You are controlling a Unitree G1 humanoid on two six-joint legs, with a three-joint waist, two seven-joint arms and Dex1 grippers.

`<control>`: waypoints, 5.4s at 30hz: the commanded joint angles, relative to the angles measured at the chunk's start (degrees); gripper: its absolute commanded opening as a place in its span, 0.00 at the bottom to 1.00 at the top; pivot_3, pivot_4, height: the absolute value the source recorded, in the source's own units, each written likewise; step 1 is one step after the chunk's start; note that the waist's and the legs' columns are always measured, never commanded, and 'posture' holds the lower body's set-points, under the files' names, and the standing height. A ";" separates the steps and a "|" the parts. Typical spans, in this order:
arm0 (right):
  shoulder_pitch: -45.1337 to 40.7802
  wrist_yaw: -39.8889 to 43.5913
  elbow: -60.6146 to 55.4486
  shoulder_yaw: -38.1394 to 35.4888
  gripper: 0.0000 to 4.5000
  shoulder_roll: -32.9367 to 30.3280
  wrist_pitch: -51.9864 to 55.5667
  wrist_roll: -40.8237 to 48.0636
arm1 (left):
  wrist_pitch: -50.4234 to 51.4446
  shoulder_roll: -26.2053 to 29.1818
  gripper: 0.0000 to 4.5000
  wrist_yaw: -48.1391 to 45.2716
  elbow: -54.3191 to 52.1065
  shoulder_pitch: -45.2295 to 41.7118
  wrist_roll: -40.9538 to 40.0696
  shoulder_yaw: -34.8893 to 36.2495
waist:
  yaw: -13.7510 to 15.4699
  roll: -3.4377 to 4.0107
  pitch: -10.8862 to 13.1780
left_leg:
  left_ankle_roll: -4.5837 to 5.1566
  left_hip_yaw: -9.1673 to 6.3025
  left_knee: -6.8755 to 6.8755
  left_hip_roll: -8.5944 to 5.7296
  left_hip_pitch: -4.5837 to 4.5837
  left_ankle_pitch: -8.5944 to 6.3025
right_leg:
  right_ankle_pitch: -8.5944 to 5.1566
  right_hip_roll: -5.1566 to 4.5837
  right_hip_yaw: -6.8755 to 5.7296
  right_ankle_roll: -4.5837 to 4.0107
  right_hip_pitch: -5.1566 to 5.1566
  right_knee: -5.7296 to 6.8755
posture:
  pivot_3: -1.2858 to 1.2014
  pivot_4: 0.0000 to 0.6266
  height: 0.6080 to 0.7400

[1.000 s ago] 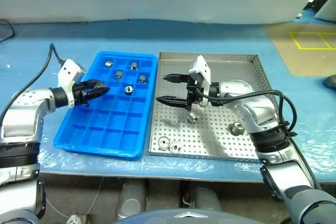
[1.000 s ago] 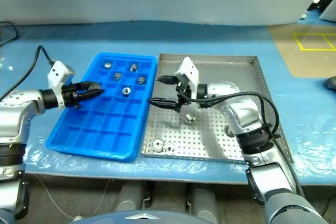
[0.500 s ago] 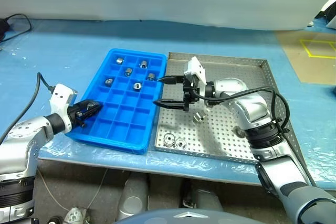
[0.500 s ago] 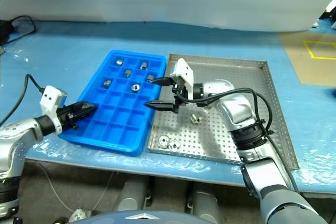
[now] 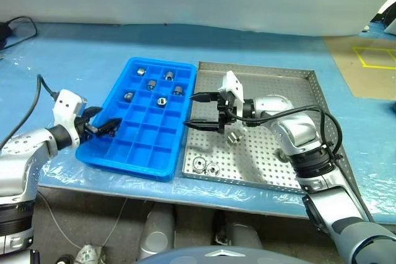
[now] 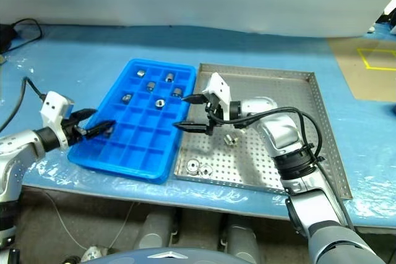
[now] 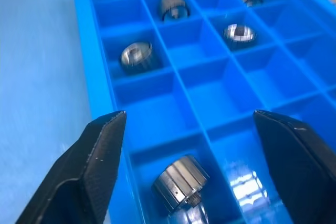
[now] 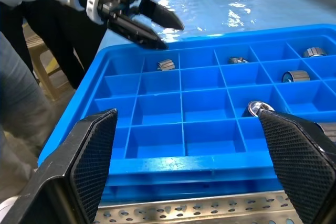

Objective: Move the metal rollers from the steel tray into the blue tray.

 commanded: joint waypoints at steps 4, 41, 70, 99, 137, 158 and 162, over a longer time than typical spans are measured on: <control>-0.12 -0.56 -3.43 -6.09 1.00 -2.95 2.64 3.20 | -2.88 1.95 0.90 -10.29 5.81 -17.51 -0.87 -11.26 | 0.80 0.05 0.01 | -0.26 -0.02 0.00 -0.01 0.03 0.21 | 0.01 0.00 -0.03 -0.01 0.04 0.05 | 0.62 0.24 1.00; 32.37 -22.55 -30.88 -28.64 1.00 -14.59 13.31 9.67 | -35.18 -39.94 0.90 -24.97 67.33 -46.83 26.73 -38.85 | -7.10 0.12 -0.01 | 0.67 0.98 -0.09 0.31 0.14 -0.07 | 0.37 -0.10 0.06 0.35 0.49 -0.98 | 0.41 0.24 1.00; 28.12 -23.07 -26.97 -23.34 1.00 -13.30 9.68 9.03 | -38.68 -34.24 0.46 -24.72 66.74 -45.02 27.61 -34.47 | -8.31 0.14 -0.01 | 0.65 1.10 -0.14 0.36 0.34 -0.06 | 0.37 -0.11 0.11 0.35 0.59 -0.95 | 0.44 0.24 1.00; 18.92 -16.19 -17.25 -15.52 1.00 -11.77 5.21 6.09 | -30.99 -29.96 0.81 -21.02 47.25 -39.01 19.23 -31.37 | -5.26 0.33 0.13 | 0.65 1.19 -0.20 0.39 -0.10 -0.01 | 0.33 -0.15 0.08 0.26 0.15 -0.85 | 0.48 0.24 1.00; 22.64 -19.94 -19.50 -16.85 1.00 -11.23 4.74 5.86 | -40.46 -35.08 0.25 -20.80 65.54 -42.32 25.93 -32.24 | -5.60 0.35 0.12 | 0.63 1.21 -0.21 0.41 0.15 0.00 | 0.33 -0.14 0.09 0.27 0.36 -0.85 | 0.46 0.24 1.00; -1.09 -4.45 -8.11 -3.45 1.00 -4.08 4.00 7.23 | -3.57 -9.31 0.25 -9.27 4.22 -19.79 3.31 -5.92 | -5.18 0.42 0.21 | 0.29 1.15 -0.84 0.44 -0.24 0.22 | 0.18 -0.11 -0.12 -0.03 -0.32 -0.70 | 0.62 0.24 1.00; -6.88 -0.07 -0.76 0.53 1.00 1.40 0.55 5.25 | -0.03 -7.62 0.25 -2.08 -4.48 -9.26 1.26 1.02 | -3.54 0.38 0.23 | 0.20 0.98 -0.78 0.44 -0.70 0.28 | 0.18 -0.11 -0.33 -0.03 -0.65 -0.69 | 0.66 0.24 1.00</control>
